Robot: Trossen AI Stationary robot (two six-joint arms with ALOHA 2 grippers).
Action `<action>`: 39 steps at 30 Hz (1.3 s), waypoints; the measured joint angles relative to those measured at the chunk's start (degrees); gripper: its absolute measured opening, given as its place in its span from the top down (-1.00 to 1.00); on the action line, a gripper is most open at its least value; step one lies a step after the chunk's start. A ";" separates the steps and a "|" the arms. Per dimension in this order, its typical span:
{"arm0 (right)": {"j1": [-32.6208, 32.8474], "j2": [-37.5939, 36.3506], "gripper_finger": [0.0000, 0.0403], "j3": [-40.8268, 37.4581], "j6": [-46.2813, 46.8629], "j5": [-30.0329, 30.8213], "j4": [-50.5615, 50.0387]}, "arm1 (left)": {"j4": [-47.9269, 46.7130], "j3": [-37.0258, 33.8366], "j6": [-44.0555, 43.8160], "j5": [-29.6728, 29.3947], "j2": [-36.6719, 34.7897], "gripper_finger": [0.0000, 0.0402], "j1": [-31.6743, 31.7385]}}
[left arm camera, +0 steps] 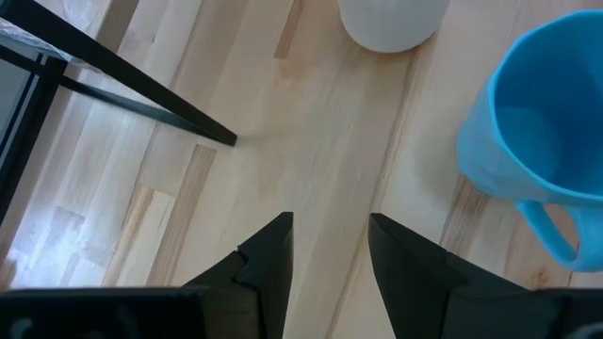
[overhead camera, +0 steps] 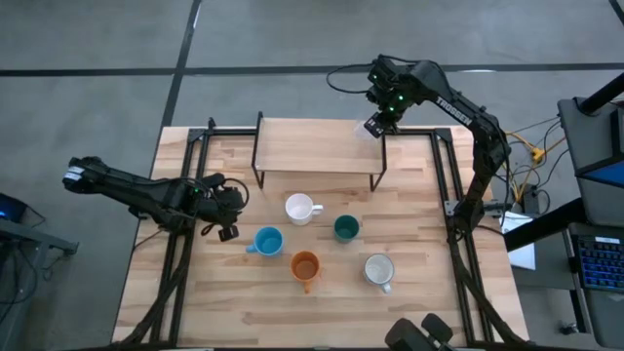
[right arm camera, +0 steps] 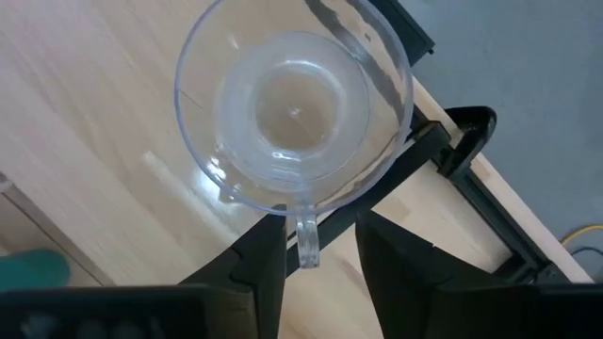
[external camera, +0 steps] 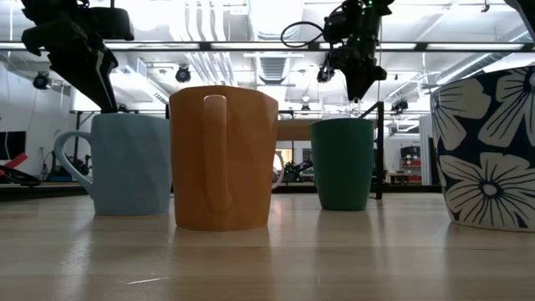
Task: Stack small to large cups/mugs on shelf
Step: Put the white cup on the shelf
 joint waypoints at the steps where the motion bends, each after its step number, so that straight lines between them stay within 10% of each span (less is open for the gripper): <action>1: 0.01 0.00 0.37 0.25 0.00 0.00 -0.14 | 0.00 0.00 -0.02 0.00 0.00 0.38 0.00; 24: 3.08 -5.26 0.31 14.26 3.21 -3.01 -8.39 | -0.02 0.00 0.09 0.35 0.00 0.38 -0.01; 39: 27.80 -25.30 0.41 -4.27 18.61 5.27 -5.54 | 1.24 0.07 -1.49 0.39 0.00 0.38 -0.02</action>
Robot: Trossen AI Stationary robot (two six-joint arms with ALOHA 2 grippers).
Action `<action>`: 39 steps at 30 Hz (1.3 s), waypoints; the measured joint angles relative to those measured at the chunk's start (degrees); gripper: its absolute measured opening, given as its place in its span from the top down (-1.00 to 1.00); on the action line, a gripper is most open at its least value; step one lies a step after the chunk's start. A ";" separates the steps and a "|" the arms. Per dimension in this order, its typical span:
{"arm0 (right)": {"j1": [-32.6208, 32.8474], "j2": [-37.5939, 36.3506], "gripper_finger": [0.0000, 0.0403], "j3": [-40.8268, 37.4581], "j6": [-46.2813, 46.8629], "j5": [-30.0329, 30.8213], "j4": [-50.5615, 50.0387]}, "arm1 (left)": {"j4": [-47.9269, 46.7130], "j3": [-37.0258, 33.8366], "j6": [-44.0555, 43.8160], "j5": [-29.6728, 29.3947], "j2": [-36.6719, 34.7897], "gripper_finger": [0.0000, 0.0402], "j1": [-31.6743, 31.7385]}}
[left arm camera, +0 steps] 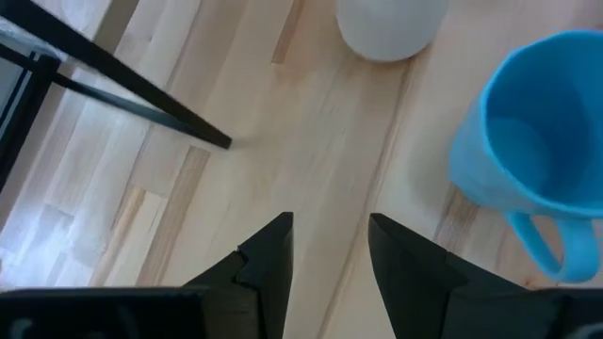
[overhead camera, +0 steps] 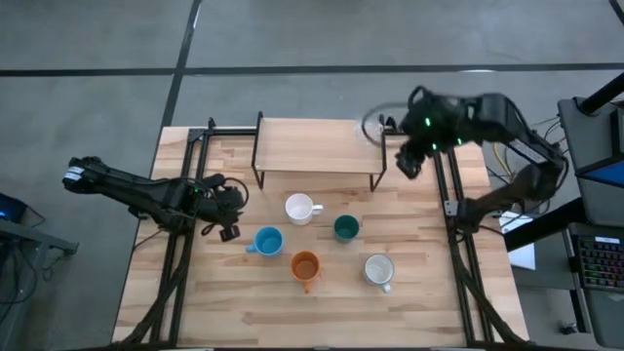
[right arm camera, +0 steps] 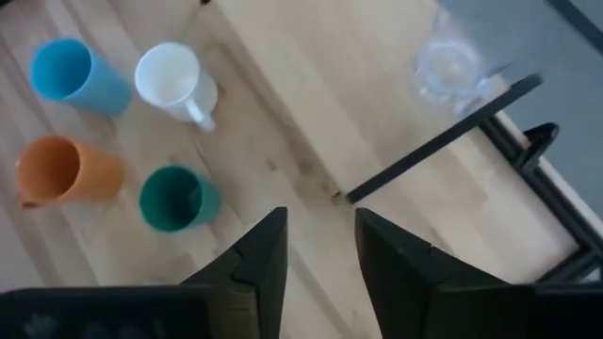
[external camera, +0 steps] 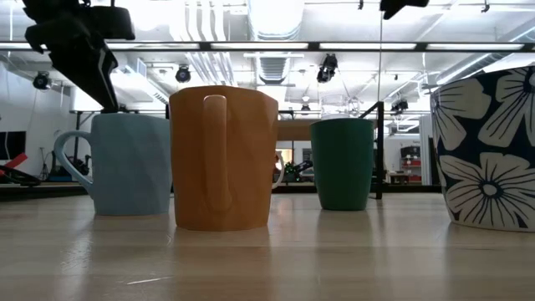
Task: Stack small to large cups/mugs on shelf
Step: Put the white cup on the shelf
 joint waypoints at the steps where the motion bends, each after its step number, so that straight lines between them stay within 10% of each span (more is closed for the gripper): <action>1: 2.09 -1.19 0.41 -1.94 1.43 0.78 0.90 | 0.37 0.00 0.00 0.00 0.00 0.38 0.00; 17: 29.66 -8.14 0.42 -30.39 13.96 10.20 26.31 | 6.81 -0.09 -0.07 2.61 0.94 0.38 0.00; 39: 24.19 -8.01 0.48 -53.31 -1.06 13.70 66.92 | 17.97 -0.72 7.68 -10.31 7.01 0.38 0.20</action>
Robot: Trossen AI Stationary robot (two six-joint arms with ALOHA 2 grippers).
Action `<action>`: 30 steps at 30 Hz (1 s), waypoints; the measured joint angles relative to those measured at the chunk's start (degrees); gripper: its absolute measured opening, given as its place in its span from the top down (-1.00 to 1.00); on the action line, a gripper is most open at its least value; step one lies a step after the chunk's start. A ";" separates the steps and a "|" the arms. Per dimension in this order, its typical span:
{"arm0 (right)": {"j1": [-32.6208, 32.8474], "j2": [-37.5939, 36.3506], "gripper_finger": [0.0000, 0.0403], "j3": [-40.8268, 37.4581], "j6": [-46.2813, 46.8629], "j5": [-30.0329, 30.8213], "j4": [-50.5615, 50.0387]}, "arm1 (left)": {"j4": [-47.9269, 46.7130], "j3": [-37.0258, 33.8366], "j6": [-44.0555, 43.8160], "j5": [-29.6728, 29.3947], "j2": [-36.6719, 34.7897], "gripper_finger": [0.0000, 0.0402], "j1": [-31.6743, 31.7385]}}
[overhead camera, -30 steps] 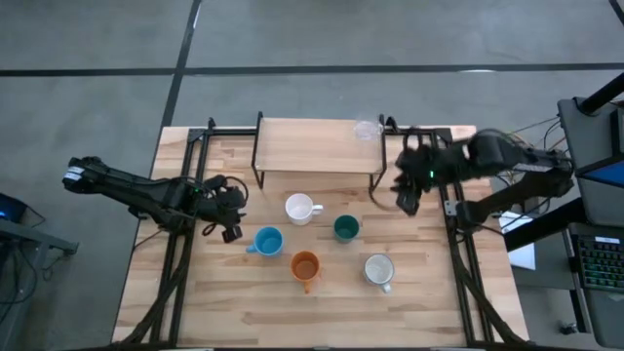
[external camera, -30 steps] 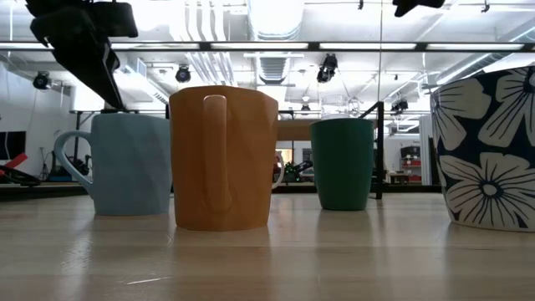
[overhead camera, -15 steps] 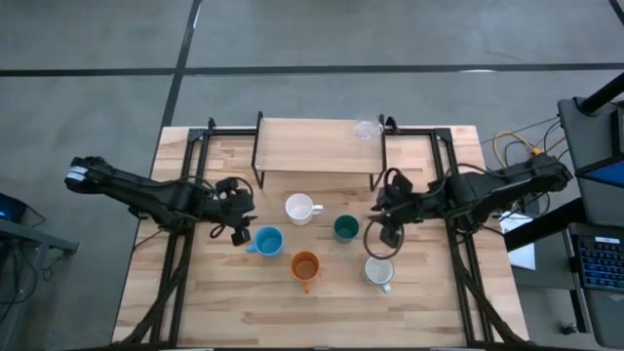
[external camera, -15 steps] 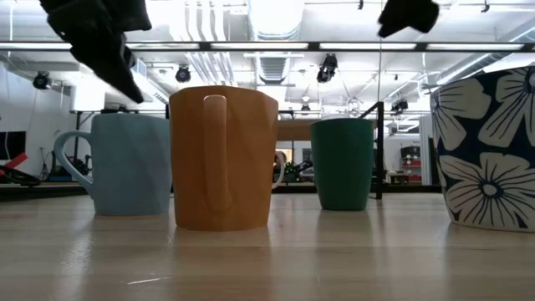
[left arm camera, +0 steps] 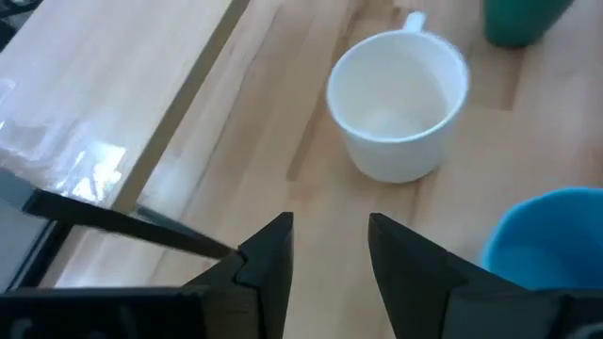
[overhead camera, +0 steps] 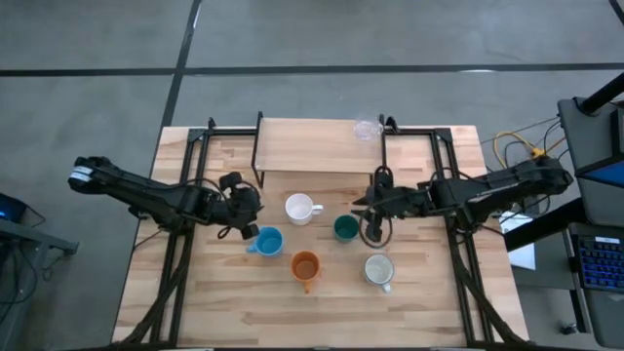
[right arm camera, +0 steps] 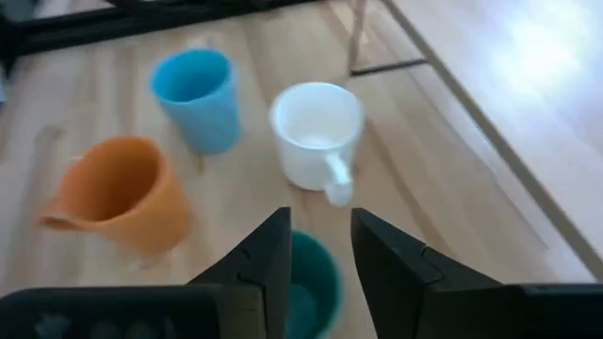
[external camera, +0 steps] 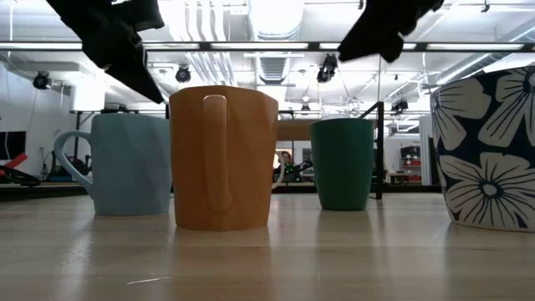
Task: Stack small to large cups/mugs on shelf
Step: Put the white cup on the shelf
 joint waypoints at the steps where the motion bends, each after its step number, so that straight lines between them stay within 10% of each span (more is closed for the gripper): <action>1: -0.95 0.12 0.48 -0.62 0.20 0.04 0.70 | -0.01 -0.12 0.00 -0.23 0.16 0.38 0.00; 10: -5.96 7.29 0.45 -3.91 -8.85 -6.95 19.61 | 4.48 -1.03 1.47 -3.01 2.13 0.38 0.54; 30: -8.30 25.28 0.51 11.78 -11.66 -11.19 11.13 | 10.66 -1.01 4.05 -3.78 4.73 0.38 1.36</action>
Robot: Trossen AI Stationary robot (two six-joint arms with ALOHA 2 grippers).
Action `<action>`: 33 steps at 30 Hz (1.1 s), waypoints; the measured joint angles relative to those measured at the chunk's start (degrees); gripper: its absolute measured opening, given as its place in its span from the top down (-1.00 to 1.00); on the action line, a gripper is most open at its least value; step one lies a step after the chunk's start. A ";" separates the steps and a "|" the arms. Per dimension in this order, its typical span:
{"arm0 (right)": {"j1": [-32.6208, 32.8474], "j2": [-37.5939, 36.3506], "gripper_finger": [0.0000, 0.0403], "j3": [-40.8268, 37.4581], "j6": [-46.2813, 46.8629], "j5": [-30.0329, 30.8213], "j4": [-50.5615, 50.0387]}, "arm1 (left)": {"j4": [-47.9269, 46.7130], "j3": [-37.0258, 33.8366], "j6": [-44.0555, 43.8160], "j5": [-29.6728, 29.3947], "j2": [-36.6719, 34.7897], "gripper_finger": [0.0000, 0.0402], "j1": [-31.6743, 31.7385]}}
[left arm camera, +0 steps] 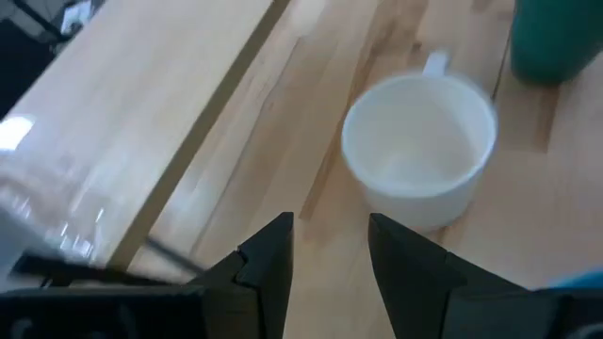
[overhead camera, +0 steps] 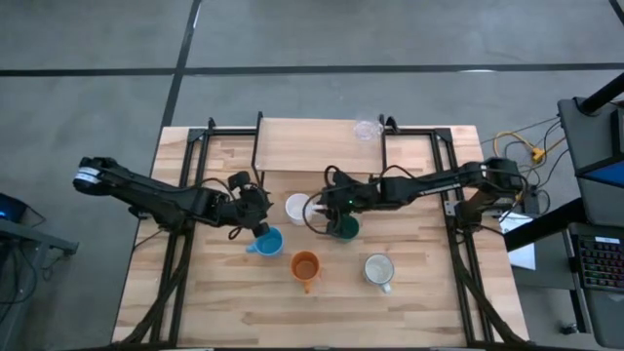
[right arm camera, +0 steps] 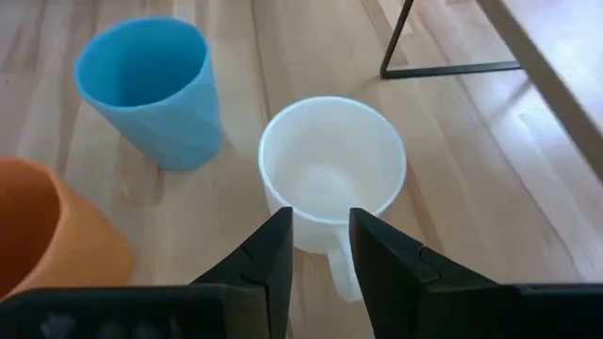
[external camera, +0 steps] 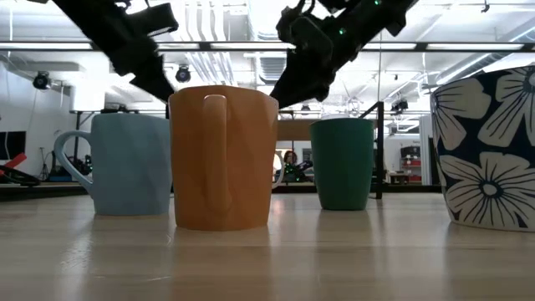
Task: Stack small to large cups/mugs on shelf
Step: Put the white cup on the shelf
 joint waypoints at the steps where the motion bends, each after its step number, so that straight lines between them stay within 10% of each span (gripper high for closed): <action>1: 0.14 -0.13 0.51 0.63 -0.31 0.12 -0.76 | 0.14 -0.02 0.67 0.38 0.04 0.38 0.00; 11: 3.64 -6.95 0.53 1.54 -0.56 0.19 -6.74 | 7.07 0.70 8.21 4.07 3.13 0.38 0.44; 17: 7.57 -14.60 0.54 -0.66 0.24 0.19 -8.56 | 9.21 4.91 18.19 19.16 3.30 0.38 1.73; 22: 11.25 -19.93 0.54 -4.91 2.17 0.24 -8.44 | -1.21 11.54 21.51 31.76 4.25 0.38 4.85; 33: 13.96 -22.67 0.54 -10.89 4.20 3.67 -6.01 | -33.64 35.66 27.50 32.09 19.53 0.38 11.12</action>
